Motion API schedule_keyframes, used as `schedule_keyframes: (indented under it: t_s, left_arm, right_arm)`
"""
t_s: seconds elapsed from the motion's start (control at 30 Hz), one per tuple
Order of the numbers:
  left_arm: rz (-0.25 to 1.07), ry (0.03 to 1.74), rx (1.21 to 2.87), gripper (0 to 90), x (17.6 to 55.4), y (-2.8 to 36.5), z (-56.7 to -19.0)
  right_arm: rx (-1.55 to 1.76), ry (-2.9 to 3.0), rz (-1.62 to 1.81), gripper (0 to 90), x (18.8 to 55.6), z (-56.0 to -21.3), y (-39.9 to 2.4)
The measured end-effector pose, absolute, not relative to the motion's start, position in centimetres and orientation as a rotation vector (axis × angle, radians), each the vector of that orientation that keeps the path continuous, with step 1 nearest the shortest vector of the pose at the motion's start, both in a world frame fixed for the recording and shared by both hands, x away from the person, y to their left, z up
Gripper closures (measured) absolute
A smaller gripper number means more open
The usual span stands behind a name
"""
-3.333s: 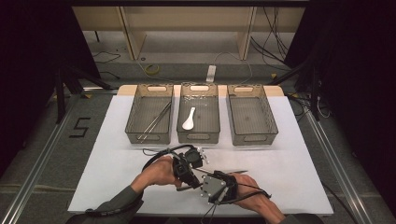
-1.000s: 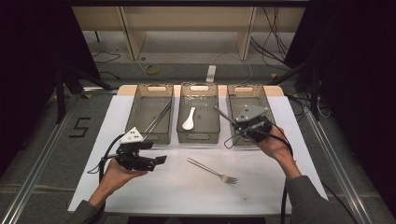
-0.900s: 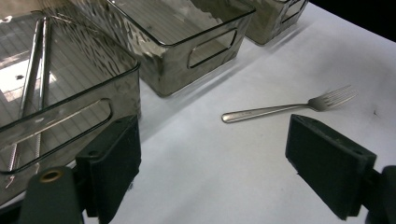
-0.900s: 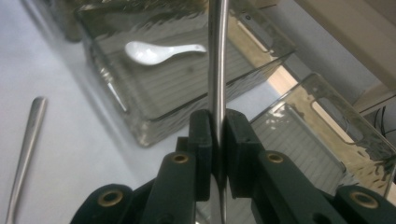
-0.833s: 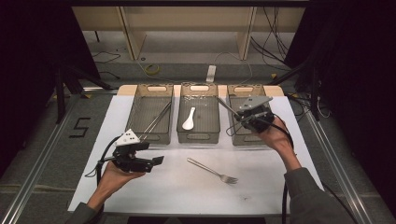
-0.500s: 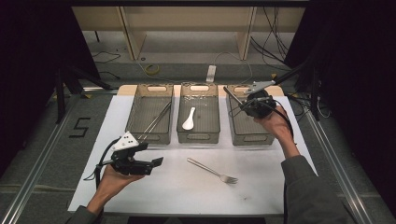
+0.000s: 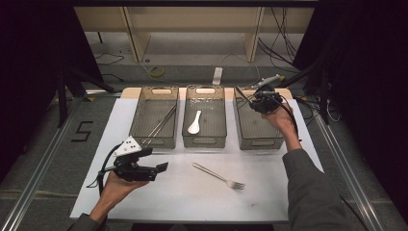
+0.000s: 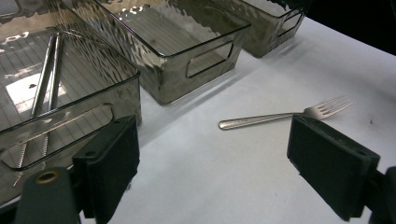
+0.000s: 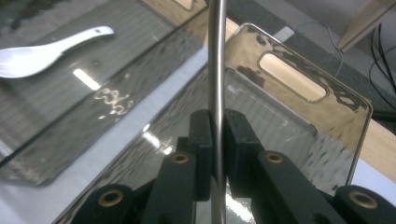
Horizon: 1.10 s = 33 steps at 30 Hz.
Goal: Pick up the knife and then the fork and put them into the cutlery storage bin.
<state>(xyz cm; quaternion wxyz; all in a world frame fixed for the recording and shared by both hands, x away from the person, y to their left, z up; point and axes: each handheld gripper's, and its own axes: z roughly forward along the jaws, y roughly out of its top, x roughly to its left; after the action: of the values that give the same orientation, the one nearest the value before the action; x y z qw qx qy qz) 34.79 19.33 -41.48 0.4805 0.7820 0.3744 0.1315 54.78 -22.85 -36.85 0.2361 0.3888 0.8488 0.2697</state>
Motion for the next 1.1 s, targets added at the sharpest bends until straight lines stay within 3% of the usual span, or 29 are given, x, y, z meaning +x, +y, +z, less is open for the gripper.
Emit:
schedule_keyframes:
  t_s: [0.63, 1.1]
  left_arm:
    - [0.322, 0.918, 1.884, 16.6, 34.8, 19.6, -41.3]
    - [0.310, 0.921, 1.869, 16.5, 34.8, 19.6, -41.3]
  right_arm:
    - [1.177, 2.325, 0.623, 81.3, 57.2, -39.6, -23.3]
    - [1.159, 2.343, 0.788, 42.7, 55.0, -36.6, -22.8]
